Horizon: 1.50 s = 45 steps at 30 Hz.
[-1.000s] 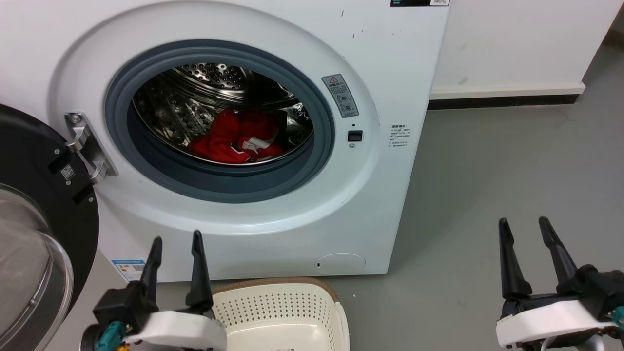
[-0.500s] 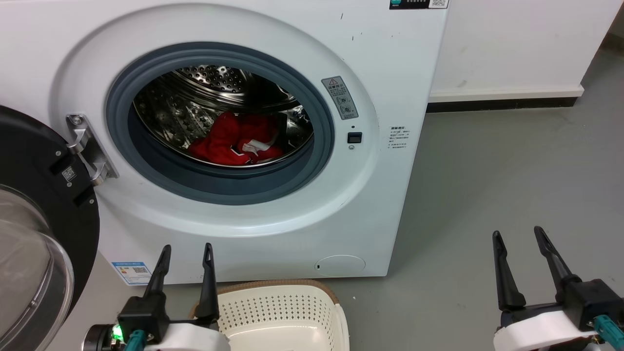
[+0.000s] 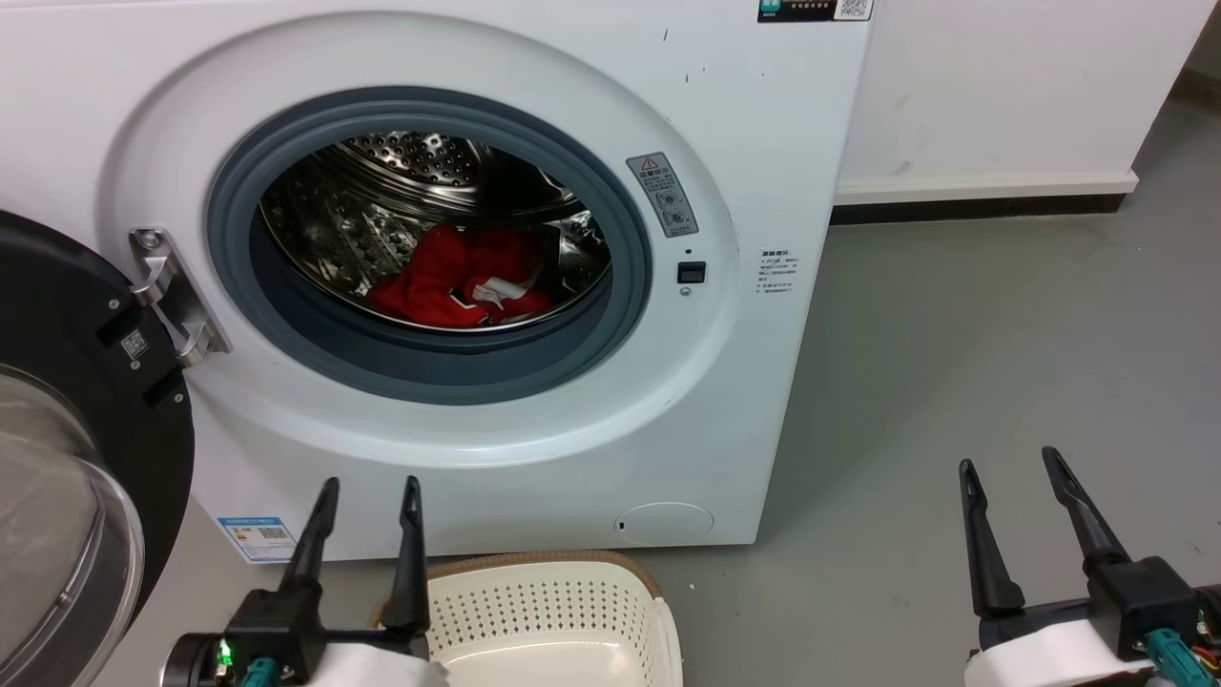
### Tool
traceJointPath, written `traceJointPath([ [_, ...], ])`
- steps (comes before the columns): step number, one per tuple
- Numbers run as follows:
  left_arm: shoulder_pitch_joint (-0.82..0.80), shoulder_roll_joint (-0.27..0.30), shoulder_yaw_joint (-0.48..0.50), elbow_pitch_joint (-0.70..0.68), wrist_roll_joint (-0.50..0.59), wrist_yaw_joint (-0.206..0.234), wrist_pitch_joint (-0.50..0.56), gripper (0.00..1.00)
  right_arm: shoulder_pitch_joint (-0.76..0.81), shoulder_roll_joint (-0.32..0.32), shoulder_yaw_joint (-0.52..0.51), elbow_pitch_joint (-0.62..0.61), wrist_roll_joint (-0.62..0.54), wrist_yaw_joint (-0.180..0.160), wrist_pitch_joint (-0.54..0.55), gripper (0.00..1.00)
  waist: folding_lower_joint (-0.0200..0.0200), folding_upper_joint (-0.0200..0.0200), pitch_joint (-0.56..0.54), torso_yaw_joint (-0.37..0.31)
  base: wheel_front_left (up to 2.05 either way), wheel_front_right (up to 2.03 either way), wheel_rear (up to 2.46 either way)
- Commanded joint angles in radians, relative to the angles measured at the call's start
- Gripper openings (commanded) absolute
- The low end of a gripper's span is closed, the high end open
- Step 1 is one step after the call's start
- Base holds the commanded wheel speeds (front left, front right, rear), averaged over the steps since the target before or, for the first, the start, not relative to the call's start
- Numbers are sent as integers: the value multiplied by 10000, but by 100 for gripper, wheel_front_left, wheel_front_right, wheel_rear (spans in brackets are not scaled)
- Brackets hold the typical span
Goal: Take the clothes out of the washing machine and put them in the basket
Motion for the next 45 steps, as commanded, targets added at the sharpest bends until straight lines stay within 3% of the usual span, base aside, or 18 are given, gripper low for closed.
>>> traceJointPath([
  [1,157,-24,30,-33,182,-79,-72,100,137,3,-9,-24,-134,-6,-58,100,0,0,-7,-2,0,0,0],
  [9,288,-296,211,438,969,-734,-223,100,120,7,-94,229,94,-6,-203,100,0,0,-77,-44,0,0,0],
  [15,336,-404,307,567,1509,-858,-317,100,177,7,-75,253,-204,-7,-288,100,0,0,-116,-49,0,0,0],
  [32,279,-592,638,488,1618,-1075,-294,100,44,9,-68,274,70,-7,-283,100,0,0,55,-122,0,0,0],
  [38,31,-645,788,942,1423,-1132,-293,100,-160,9,-39,235,4,-7,-283,100,0,0,641,-478,0,0,0],
  [45,-1812,-273,970,1609,1629,-1353,-293,100,-955,10,113,-85,233,-7,-283,100,0,0,2738,-1196,0,0,0],
])
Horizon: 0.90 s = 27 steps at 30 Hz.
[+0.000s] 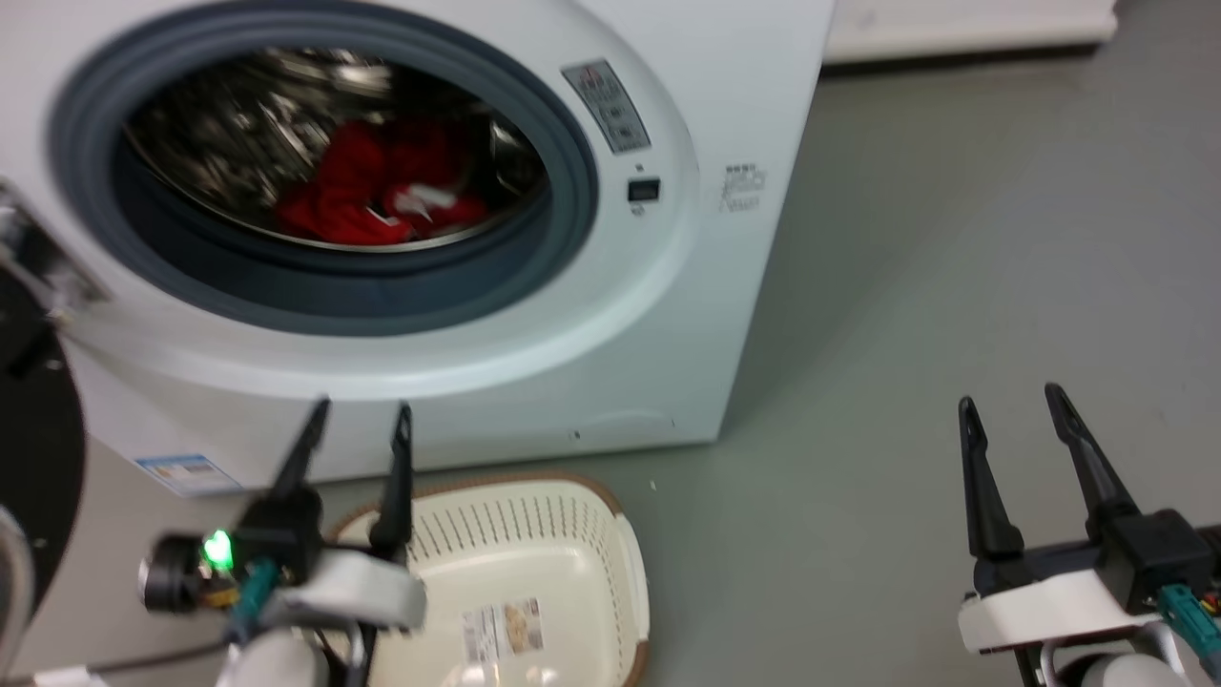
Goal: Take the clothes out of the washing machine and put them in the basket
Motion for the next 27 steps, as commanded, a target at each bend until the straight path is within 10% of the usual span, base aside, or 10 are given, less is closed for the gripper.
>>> traceJointPath([
  [1,-615,184,130,202,45,-5,-24,100,-268,14,81,-64,68,-7,-24,100,0,0,1291,-614,0,0,0],
  [8,-4164,1550,562,2195,178,-216,430,100,-989,17,247,-172,415,-7,-24,100,0,0,2900,-1351,0,0,0],
  [16,-8442,3635,467,4520,449,-514,3994,100,-1627,22,388,-299,885,-7,-24,100,0,0,4293,-2181,0,0,0],
  [27,-11462,5097,-700,5707,406,-678,8342,100,-1867,24,894,-284,1332,-8,-24,100,0,0,5294,-2871,0,0,0],
])
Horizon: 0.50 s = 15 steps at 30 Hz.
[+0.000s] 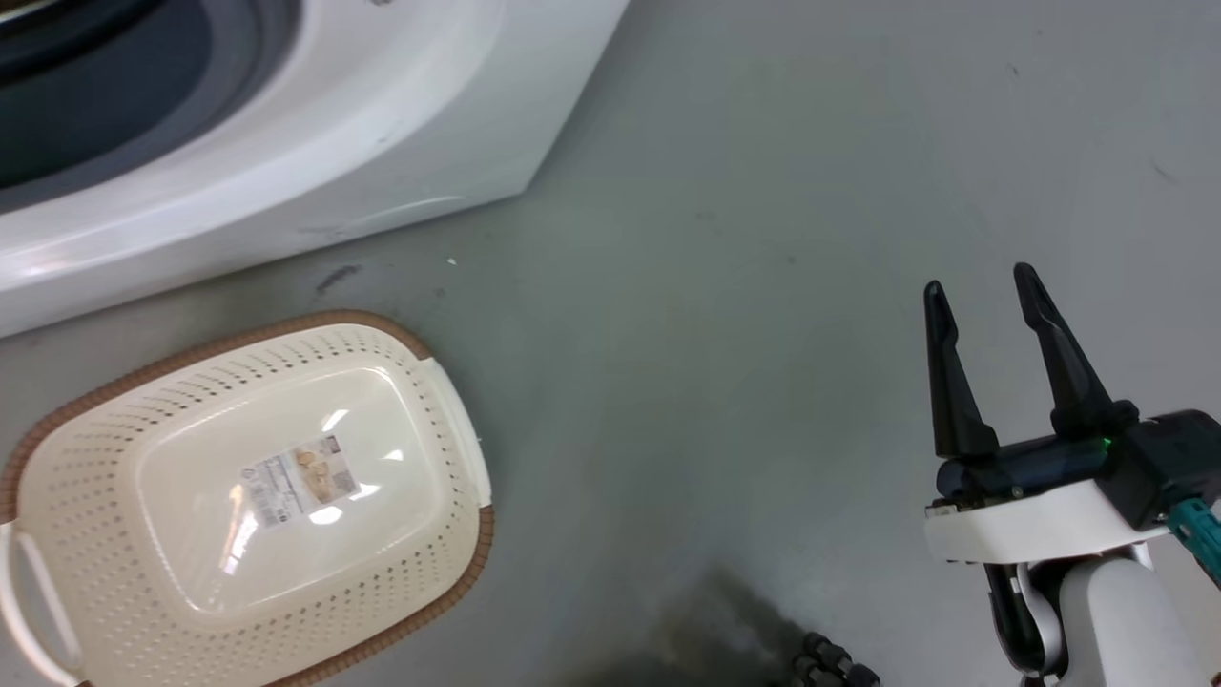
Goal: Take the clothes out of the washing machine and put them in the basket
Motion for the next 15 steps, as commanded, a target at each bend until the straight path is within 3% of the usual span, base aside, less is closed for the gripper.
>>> traceJointPath([
  [1,-146,67,-101,51,-68,-14,107,100,-173,28,50,-23,55,-10,-24,100,-2,0,271,-246,0,0,0],
  [8,-966,891,-540,387,-537,-13,1110,100,-365,26,339,-90,273,-10,-24,100,-2,0,763,-536,0,0,0],
  [15,-994,1223,-337,655,-743,128,1123,100,-460,26,467,-156,374,-10,-24,100,-2,0,1183,-800,0,0,0],
])
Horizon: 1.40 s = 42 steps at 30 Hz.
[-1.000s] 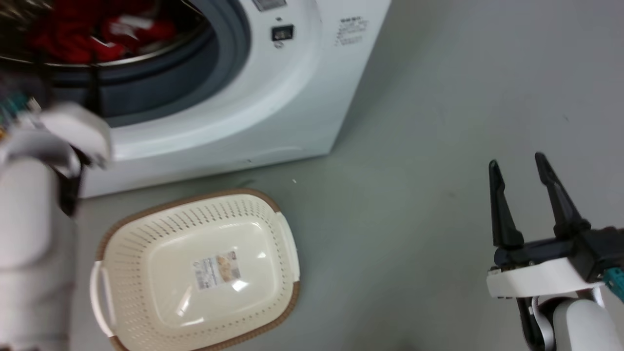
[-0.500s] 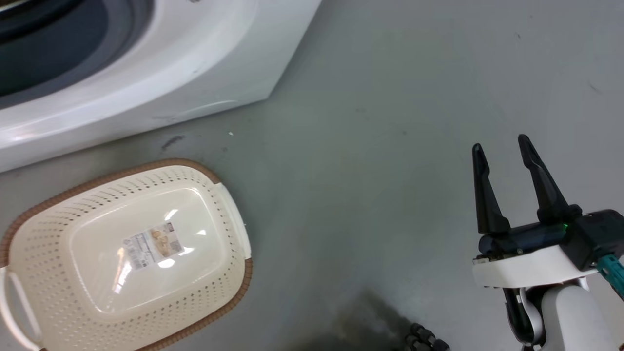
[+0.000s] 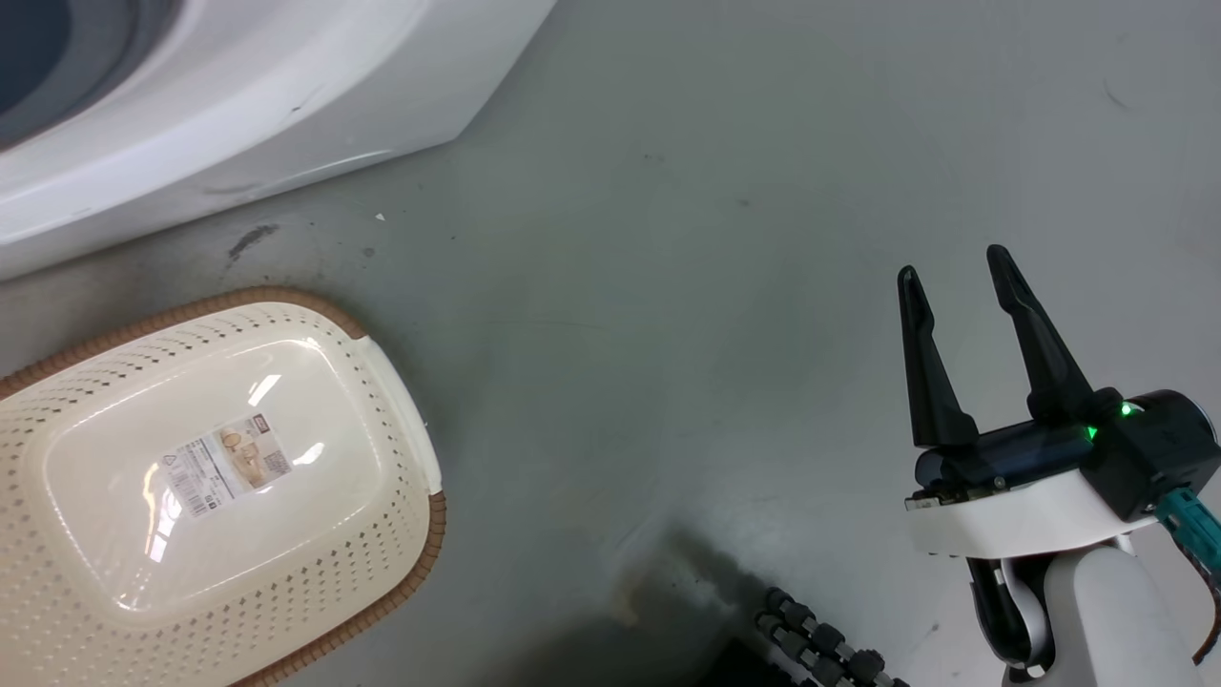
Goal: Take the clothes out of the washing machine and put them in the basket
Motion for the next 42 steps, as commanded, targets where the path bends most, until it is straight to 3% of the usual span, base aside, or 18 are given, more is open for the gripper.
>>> traceJointPath([
  [1,52,78,26,58,-40,46,-59,100,-176,23,-4,-58,46,-10,-24,100,-2,0,83,-77,0,0,0],
  [6,126,184,43,232,-132,122,-196,100,-192,23,7,-131,135,-10,-24,100,-2,0,271,-198,0,0,0],
  [7,140,175,32,266,-156,139,-219,55,-180,22,-9,-131,125,-10,-24,100,-2,0,292,-196,0,0,0],
  [8,138,133,33,274,-193,140,-276,0,-163,23,-26,-120,105,-10,-24,100,-2,0,309,-188,0,0,0],
  [17,117,-261,-224,151,-185,326,-1476,0,-229,20,-263,9,-147,-10,-24,100,-2,0,-196,182,0,0,0],
  [25,941,-1065,-365,365,-537,388,-3839,0,90,17,-808,327,-695,-10,-24,100,-2,0,-1861,1007,0,0,0],
  [35,3115,-2153,-335,697,-1314,266,-6398,0,642,15,-1344,573,-1423,-12,-24,100,-2,0,-4197,2022,0,0,0],
  [42,5034,-2931,-329,119,-1684,534,-7944,0,1166,17,-1516,673,-1752,-12,-24,100,-2,0,-5433,2588,0,0,0],
])
